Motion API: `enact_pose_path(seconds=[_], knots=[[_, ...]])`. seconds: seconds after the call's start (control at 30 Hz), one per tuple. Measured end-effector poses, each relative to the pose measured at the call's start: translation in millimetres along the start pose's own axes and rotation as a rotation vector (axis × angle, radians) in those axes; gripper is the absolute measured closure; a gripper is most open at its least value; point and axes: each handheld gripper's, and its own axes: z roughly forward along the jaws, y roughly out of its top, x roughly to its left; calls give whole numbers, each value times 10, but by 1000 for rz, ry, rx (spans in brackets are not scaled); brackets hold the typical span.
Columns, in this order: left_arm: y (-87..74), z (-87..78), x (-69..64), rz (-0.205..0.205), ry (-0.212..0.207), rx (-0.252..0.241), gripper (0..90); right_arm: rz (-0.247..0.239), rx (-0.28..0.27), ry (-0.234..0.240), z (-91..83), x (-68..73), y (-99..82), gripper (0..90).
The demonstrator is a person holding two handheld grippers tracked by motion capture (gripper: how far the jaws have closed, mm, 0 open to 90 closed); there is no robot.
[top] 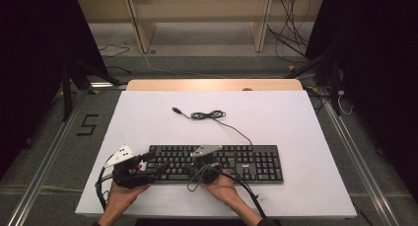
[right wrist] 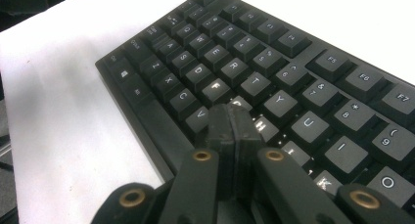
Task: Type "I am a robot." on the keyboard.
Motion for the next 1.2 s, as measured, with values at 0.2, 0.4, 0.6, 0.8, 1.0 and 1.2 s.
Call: enact_pose_path(seconds=[0.2,0.4,0.6,0.8,1.0,1.2], knots=[[-1,1,1,-1,1,1,270,-8,8,-4,22,10,-22,900],[-3,4,-1,1,2,3,270,-8,8,-5,21,11,-23,900],[-3,5,0,3,2,6,270,-8,8,-6,20,13,-24,900],[-2,5,2,2,2,4,269,5,-12,17,-6,3,-10,837],[-1,4,1,2,1,3,269,20,-45,18,-86,-41,30,783],[-1,4,1,2,2,2,269,29,-59,6,-145,-101,51,710]])
